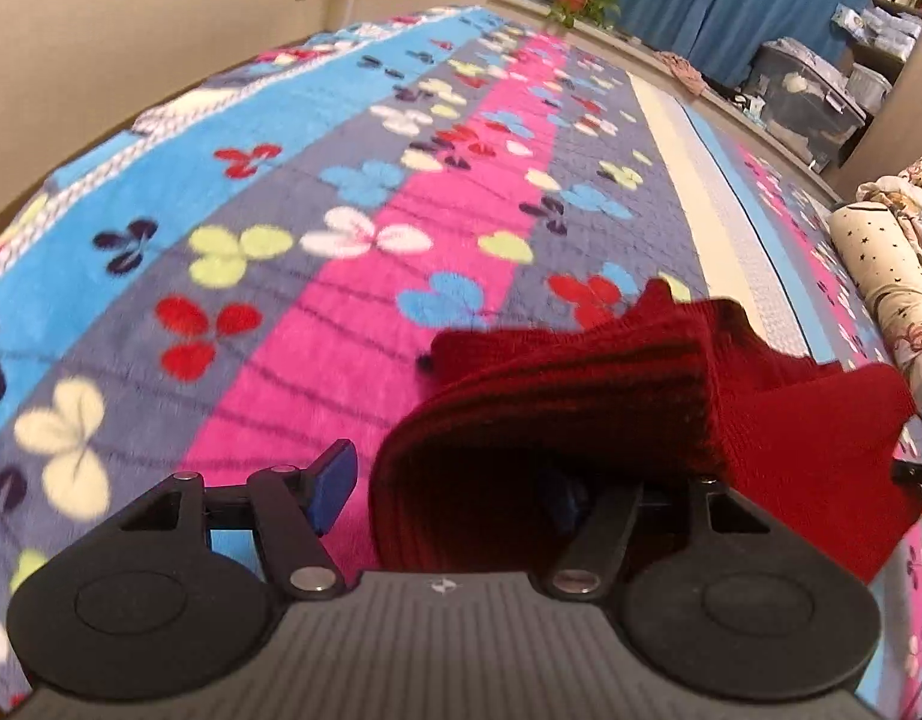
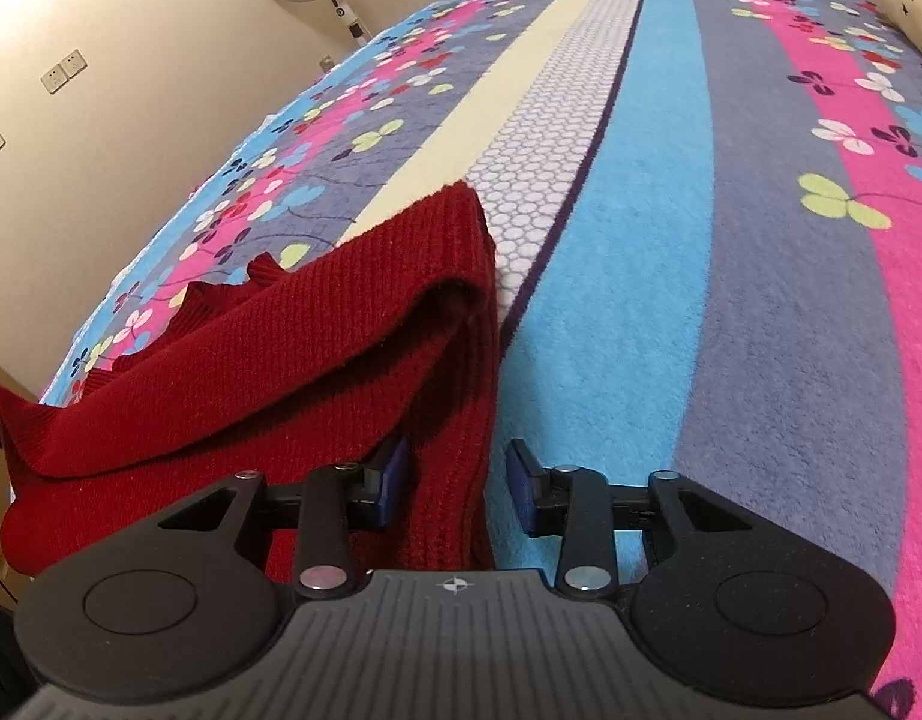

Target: Fold small clothes

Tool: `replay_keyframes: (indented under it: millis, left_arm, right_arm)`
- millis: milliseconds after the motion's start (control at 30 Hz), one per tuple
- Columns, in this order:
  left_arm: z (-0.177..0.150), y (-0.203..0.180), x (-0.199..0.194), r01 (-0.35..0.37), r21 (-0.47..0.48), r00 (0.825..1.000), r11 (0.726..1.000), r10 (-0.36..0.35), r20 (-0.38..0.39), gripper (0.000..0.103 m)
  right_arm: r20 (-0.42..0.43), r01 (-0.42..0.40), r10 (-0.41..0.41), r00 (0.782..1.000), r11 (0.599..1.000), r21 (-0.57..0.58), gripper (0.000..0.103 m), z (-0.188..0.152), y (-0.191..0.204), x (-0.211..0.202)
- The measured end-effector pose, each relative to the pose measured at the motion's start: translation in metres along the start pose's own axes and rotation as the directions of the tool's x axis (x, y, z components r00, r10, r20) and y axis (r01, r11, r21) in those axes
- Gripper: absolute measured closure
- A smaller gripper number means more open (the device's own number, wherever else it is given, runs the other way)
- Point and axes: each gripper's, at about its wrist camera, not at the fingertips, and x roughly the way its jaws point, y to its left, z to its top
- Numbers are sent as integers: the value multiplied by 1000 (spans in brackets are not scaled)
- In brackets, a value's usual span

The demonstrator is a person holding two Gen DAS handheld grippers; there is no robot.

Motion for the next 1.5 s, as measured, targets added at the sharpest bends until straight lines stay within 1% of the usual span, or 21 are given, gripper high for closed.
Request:
replay_keyframes:
  millis: [33,67,100,167,200,233,267,333,400,467,533,600,733,800,867,967,1233,1300,1367,1433,1500]
  left_arm:
    - [3,-1,2,4,2,1000,1000,-4,14,38]
    - [5,-1,3,22,4,999,1000,-22,29,66]
    - [9,0,4,52,8,998,999,-52,36,83]
    - [17,8,-3,28,-59,992,998,-20,126,88]
    - [20,19,-5,41,-163,989,986,-17,148,88]
    - [19,29,0,48,-262,992,964,-15,129,88]
    - [17,31,8,34,-300,997,953,-12,77,88]
    - [14,19,24,5,-241,999,971,-14,-37,88]
    - [16,7,24,-22,-181,1000,983,18,-24,87]
    - [18,8,21,-12,-208,1000,978,12,-2,87]
    - [17,10,23,-6,-235,1000,972,3,-14,84]
    - [16,11,22,-8,-232,1000,973,3,-21,79]
    - [16,12,20,-5,-218,1000,976,1,-20,74]
    - [16,12,20,-1,-220,1000,975,-3,-19,71]
    - [16,10,21,2,-216,1000,976,-6,-19,59]
    - [17,4,23,-11,-189,1000,982,8,-19,48]
    - [26,-6,32,-26,-151,1000,988,27,9,39]
    - [30,-3,31,-30,-180,998,983,39,46,39]
    - [32,8,32,-26,-257,996,966,46,75,39]
    - [33,20,38,-22,-343,997,939,45,59,39]
    - [34,27,45,-26,-379,999,925,39,29,42]
  right_arm:
    - [4,-5,5,1000,1000,-4,77,0,0,0]
    - [9,-7,7,1000,1000,-7,79,0,1,0]
    - [13,-4,4,1000,1000,-11,80,1,0,-1]
    - [17,-8,8,1000,1000,-7,84,1,-1,-3]
    - [21,-13,13,1000,1000,4,85,1,-3,-4]
    - [23,-17,17,1000,1000,15,87,2,-5,-5]
    - [22,-20,20,1000,999,29,87,2,-7,-5]
    - [5,-14,14,1000,999,36,88,2,-9,-5]
    - [-20,1,0,1000,1000,27,88,1,-8,-3]
    - [-24,2,-1,1000,1000,27,88,1,-8,-3]
    - [-1,-1,1,1000,1000,0,87,1,-5,-5]
    - [31,17,-17,999,1000,-14,80,1,-3,-4]
    - [80,29,-26,996,999,-37,78,4,2,3]
    - [105,51,-44,994,996,-68,76,7,7,7]
    - [120,73,-61,991,993,-93,74,10,10,10]
    - [144,82,-66,987,991,-102,69,15,11,15]
    - [218,90,-70,974,992,-84,66,29,15,25]
    - [244,69,-60,968,997,-31,66,33,11,24]
    - [222,87,-94,970,995,43,66,36,3,29]
    - [161,121,-136,978,988,96,64,35,-6,37]
    - [159,98,-117,980,987,126,64,33,-12,39]
